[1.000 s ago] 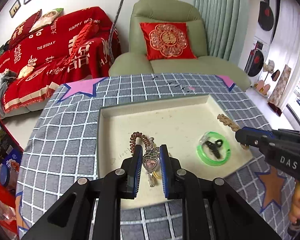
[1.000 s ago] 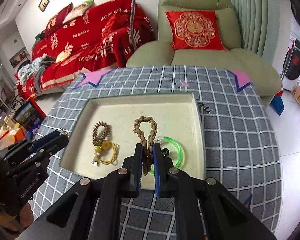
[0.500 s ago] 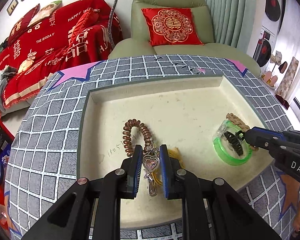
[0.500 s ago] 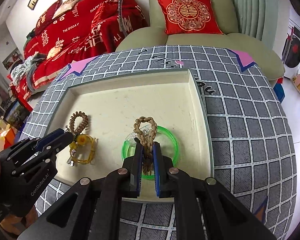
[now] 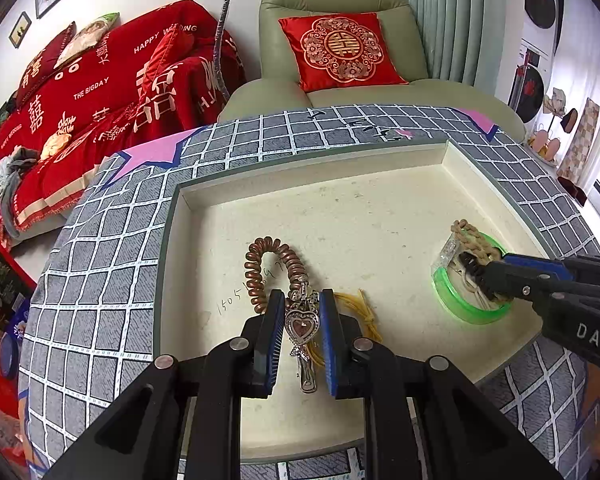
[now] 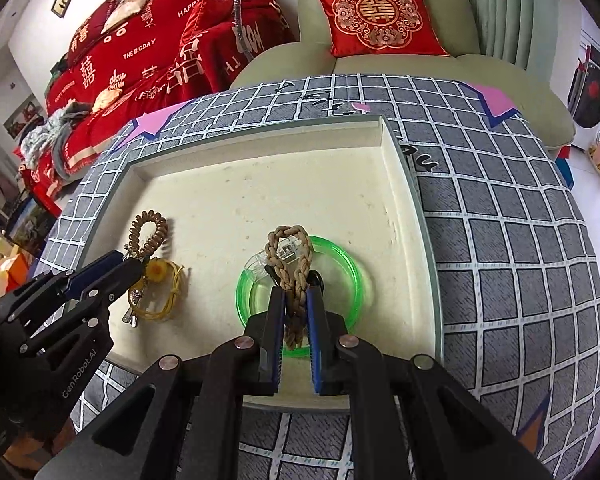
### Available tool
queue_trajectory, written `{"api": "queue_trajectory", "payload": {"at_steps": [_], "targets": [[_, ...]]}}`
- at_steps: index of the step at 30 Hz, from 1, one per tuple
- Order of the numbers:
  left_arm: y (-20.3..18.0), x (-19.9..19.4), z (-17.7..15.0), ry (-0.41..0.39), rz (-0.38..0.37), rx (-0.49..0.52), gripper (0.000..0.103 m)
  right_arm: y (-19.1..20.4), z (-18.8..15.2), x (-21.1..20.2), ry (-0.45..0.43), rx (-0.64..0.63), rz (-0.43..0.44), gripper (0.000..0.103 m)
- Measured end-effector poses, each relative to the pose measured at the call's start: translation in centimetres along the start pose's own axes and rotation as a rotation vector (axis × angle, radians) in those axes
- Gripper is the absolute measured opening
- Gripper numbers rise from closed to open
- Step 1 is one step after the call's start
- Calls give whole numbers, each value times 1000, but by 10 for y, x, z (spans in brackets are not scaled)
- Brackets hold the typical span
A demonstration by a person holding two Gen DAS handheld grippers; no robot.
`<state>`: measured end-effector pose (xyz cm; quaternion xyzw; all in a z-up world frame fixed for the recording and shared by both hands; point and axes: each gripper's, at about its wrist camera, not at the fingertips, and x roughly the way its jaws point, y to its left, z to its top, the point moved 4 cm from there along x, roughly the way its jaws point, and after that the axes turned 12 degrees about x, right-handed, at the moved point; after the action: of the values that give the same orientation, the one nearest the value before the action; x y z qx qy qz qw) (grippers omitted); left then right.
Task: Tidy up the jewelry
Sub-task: 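Carry both items into the cream tray and open both tools to release, then withdraw both tools from the tray toward the bead bracelet and earring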
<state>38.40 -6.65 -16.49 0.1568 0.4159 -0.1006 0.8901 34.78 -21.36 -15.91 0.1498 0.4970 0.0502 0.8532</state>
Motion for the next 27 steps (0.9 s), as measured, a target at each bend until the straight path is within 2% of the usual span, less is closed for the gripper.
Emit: {"api": "queue_trajectory", "payload": {"at_steps": [1,2,3,4,11,13,14,16,21,25,27], "targets": [[0,0,0,0,2,1,30,0,0,-1,-2,3,-1,29],[0,-1,0,-1,3,2,30,0,1,-2,-7,6,1,45],[1,-2,0,-3,5,3,30,0,1,-3,-12,11,4,52],[2,-3,0,-7,11,3,30,-1,2,-7,-21,20,20,55],[1,-13,3,-34,22,9,31,-6,7,-37,-75,94,77,55],[1,-16,4,-37,30,9,84,-10,6,-44,-82,113,85,55],[3,-22,5,-64,44,-9,103,-11,5,-47,-84,119,88,55],[4,-34,8,-125,47,-17,103,-14,0,-53,-82,124,89,55],[1,-50,8,-121,76,20,103,-20,-8,-61,-83,135,81,55],[1,-68,-5,-133,62,19,103,-23,-20,-68,-71,144,84,56],[2,-78,-13,-133,50,20,103,-23,-27,-71,-62,143,86,64]]}}
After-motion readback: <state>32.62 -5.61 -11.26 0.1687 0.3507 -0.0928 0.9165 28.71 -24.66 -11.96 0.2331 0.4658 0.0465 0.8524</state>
